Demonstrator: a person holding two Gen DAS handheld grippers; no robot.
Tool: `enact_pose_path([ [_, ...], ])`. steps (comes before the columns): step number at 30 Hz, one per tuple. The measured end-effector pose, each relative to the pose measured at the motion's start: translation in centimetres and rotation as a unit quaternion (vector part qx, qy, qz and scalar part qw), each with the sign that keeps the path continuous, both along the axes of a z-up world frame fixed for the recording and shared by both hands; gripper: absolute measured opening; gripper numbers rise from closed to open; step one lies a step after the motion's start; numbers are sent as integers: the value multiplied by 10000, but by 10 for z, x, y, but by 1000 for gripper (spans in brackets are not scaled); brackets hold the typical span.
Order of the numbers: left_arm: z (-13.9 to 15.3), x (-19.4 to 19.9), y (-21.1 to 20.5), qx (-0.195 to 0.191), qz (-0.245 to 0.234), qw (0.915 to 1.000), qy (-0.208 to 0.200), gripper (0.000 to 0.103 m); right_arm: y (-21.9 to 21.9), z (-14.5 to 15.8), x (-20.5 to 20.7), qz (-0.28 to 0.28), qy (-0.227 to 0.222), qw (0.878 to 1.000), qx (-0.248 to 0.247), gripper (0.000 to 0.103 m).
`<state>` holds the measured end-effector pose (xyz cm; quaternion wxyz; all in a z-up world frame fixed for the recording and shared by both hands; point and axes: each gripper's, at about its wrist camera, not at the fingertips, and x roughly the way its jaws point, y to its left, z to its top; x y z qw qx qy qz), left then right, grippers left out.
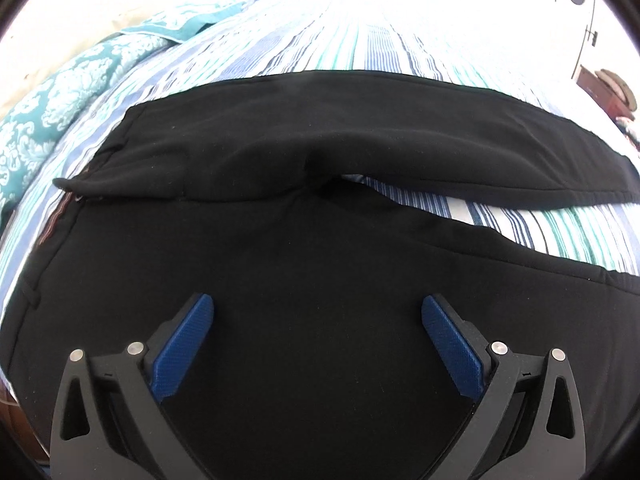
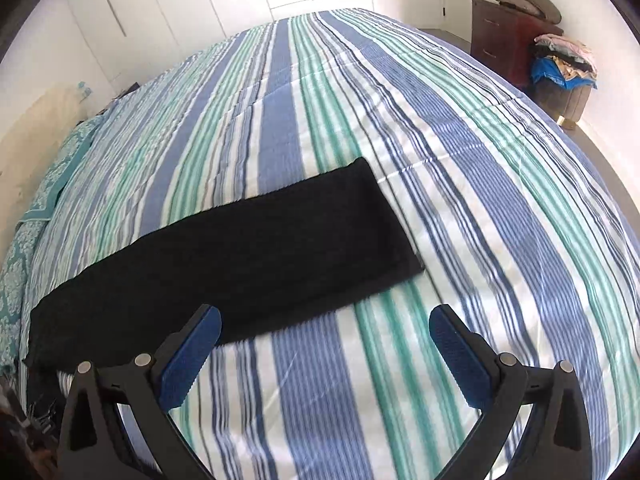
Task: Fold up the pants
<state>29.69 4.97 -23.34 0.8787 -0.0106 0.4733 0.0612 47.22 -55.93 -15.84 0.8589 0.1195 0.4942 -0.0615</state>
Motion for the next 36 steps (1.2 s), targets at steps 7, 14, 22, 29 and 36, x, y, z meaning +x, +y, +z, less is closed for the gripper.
enact_pose_path([
  [7, -4, -3, -1, 21, -27, 9998, -187, 103, -37, -40, 117, -361, 693, 9969, -61, 65],
  [14, -3, -4, 0, 23, -20, 9997, -255, 103, -3, -6, 96, 188, -94, 9994, -290, 7],
  [22, 2, -3, 1, 16, 32, 10000, -11, 103, 139, 72, -141, 1951, -1079, 9741, -382, 7],
  [29, 39, -47, -17, -126, -64, 9978, 655, 102, 167, -20, -300, 1013, 55, 9901, -968, 47],
  [36, 58, -134, -57, -412, -489, 9973, 360, 102, 204, 38, -361, 268, -940, 9825, -1587, 97],
])
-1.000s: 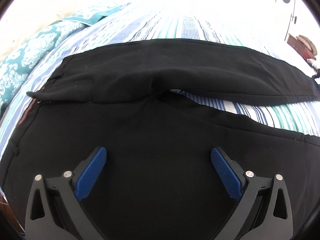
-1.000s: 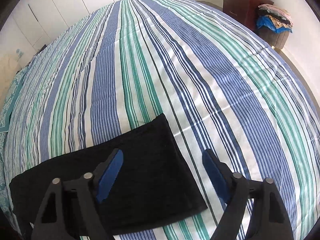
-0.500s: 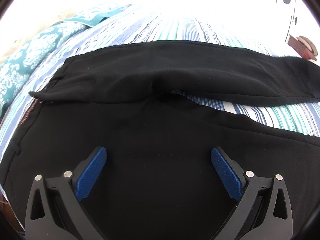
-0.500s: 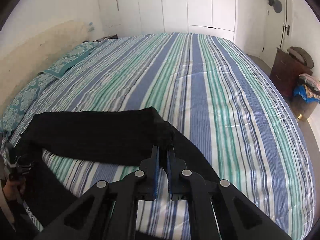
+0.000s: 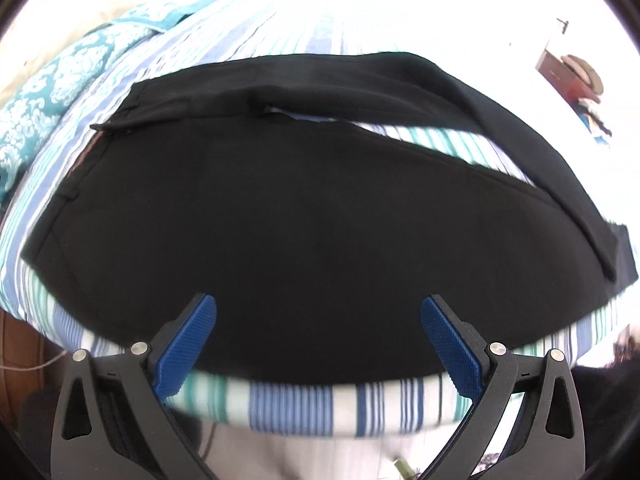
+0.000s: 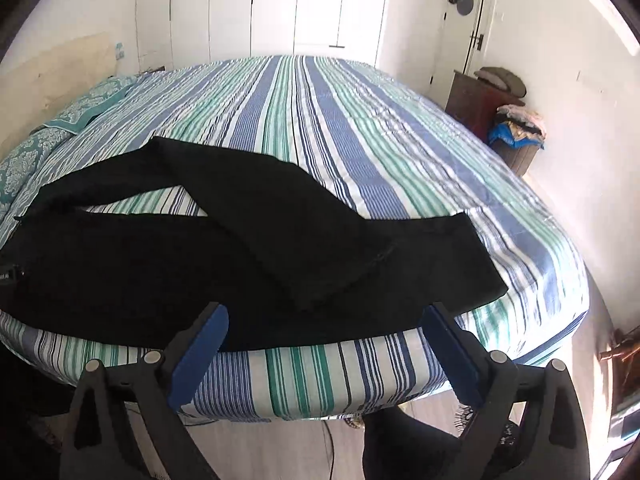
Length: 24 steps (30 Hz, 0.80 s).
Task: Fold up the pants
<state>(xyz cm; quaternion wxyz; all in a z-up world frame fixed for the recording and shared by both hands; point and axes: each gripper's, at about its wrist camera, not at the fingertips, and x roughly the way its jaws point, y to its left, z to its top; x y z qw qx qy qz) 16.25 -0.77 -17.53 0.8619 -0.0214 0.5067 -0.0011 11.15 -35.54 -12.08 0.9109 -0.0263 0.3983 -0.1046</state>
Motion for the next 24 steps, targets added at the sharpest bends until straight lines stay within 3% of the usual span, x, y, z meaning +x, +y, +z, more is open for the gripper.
enact_pose_path([
  [7, 3, -24, -11, 466, -397, 9977, -292, 102, 23, 8, -6, 25, -92, 10000, -27, 97],
  [16, 1, -21, 8, 387, 62, 9991, -184, 102, 42, 7, -9, 245, -66, 9995, -187, 97],
  [24, -4, -22, 5, 431, 2, 9990, -149, 102, 33, 5, -11, 140, -64, 9999, -20, 97],
])
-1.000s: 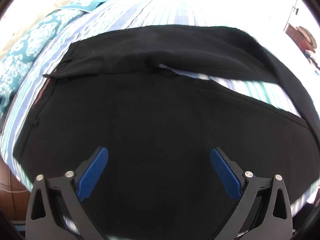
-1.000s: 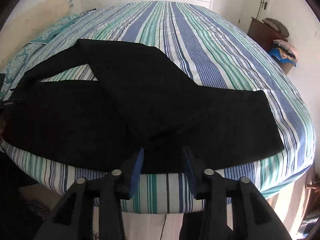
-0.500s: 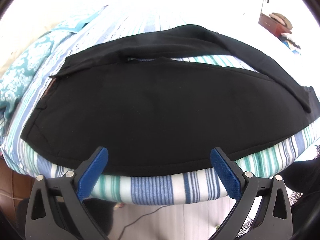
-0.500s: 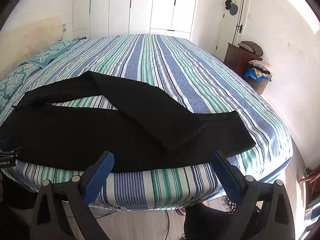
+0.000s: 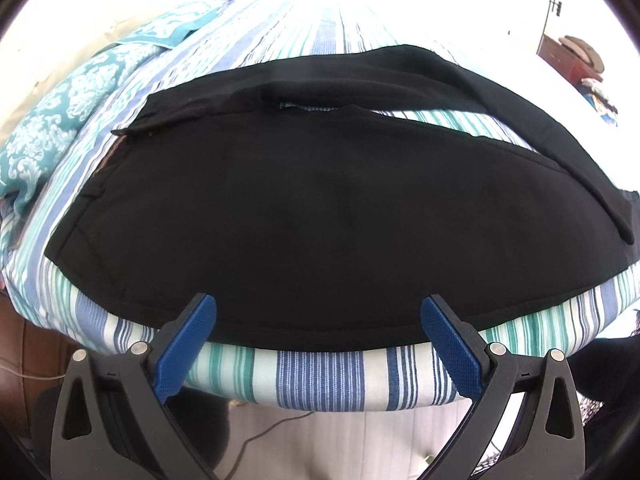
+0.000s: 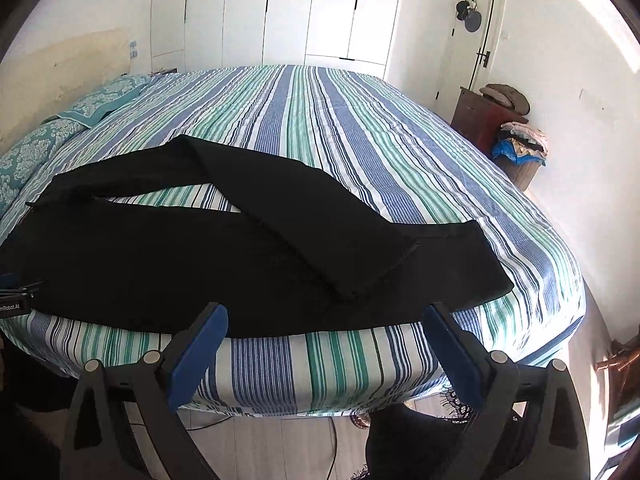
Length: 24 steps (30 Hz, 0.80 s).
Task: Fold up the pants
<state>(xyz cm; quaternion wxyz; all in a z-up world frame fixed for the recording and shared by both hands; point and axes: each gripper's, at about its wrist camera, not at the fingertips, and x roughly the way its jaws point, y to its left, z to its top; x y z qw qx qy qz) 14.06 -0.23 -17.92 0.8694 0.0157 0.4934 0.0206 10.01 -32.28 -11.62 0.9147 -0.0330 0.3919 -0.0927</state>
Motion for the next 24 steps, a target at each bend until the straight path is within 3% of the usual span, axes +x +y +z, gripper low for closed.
enact_pose_path([
  [3, 1, 1, -1, -71, -14, 10000, 1, 102, -15, -1, -4, 127, -195, 9970, 744, 97],
  [7, 2, 4, 0, -130, -12, 9999, -34, 102, -53, -13, -3, -25, -345, 9712, 2355, 97],
  [8, 2, 6, 1, -168, 8, 9999, -32, 102, -59, -16, -2, 36, -335, 9600, 2781, 97],
  [12, 1, 13, 7, -383, 133, 9992, 12, 102, -57, -38, 12, 580, -181, 8954, 4411, 96],
  [14, -1, 16, 9, -480, 193, 9987, 41, 102, -55, -48, 27, 497, -102, 8821, 4683, 96],
  [19, -4, 21, 12, -520, 245, 9983, 92, 102, -72, -82, 77, -457, 321, 8817, 4685, 89],
  [24, -12, 27, 13, -539, 243, 9980, 242, 102, -102, -87, 89, -1362, -104, 8640, 4846, 85],
])
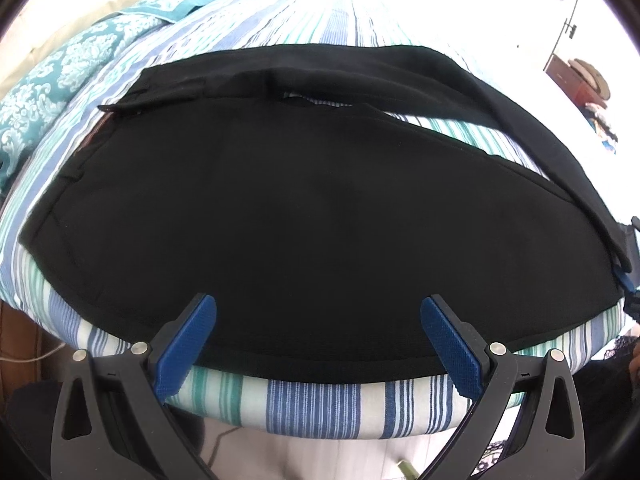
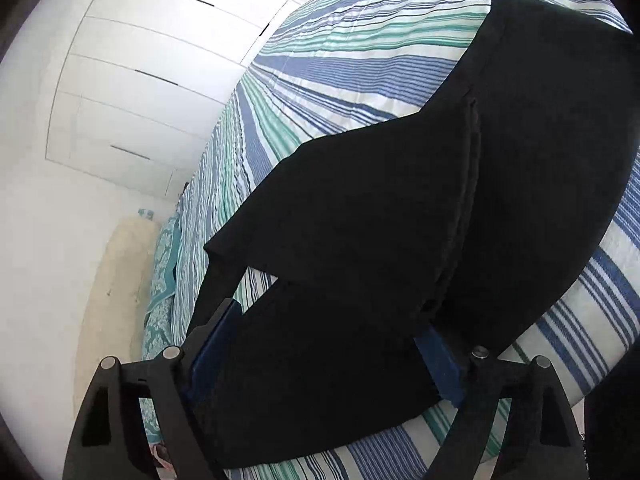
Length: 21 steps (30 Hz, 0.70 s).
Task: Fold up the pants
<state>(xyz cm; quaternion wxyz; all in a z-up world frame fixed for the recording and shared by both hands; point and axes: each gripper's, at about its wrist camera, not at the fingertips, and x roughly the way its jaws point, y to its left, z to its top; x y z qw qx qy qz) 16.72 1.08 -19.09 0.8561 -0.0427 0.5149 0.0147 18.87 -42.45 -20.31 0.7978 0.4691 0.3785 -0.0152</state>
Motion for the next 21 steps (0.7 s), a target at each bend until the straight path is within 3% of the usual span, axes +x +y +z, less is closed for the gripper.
enact_pose_path([
  [2, -4, 6, -1, -27, -66, 9999, 150, 102, -7, -4, 5, -199, 48, 9998, 48, 80],
  [4, -3, 14, -2, -41, -129, 9996, 233, 102, -13, -6, 7, -360, 138, 9993, -13, 63],
  [6, 2, 27, -1, -57, -166, 9996, 212, 102, -18, -8, 6, -528, 93, 9985, 74, 58],
  [11, 27, 101, 15, -254, -73, 9996, 61, 102, -29, -4, 7, -449, 140, 9989, -88, 59],
  [13, 38, 142, 27, -462, 125, 9989, 5, 102, -28, -3, 10, -346, 57, 9994, -71, 67],
  [15, 44, 184, 40, -731, 355, 9967, 59, 102, -33, -5, 8, -305, 67, 9995, -30, 65],
  [17, 44, 218, 50, -803, 615, 9948, 81, 102, -37, -5, 7, -327, 143, 9993, -143, 44],
  [18, 42, 232, 54, -838, 733, 9937, 127, 102, -42, -6, 1, -404, 242, 9985, -274, 10],
  [21, 31, 263, 67, -1062, 1120, 9877, 267, 102, -52, 4, -7, -569, 139, 9979, -262, 7],
])
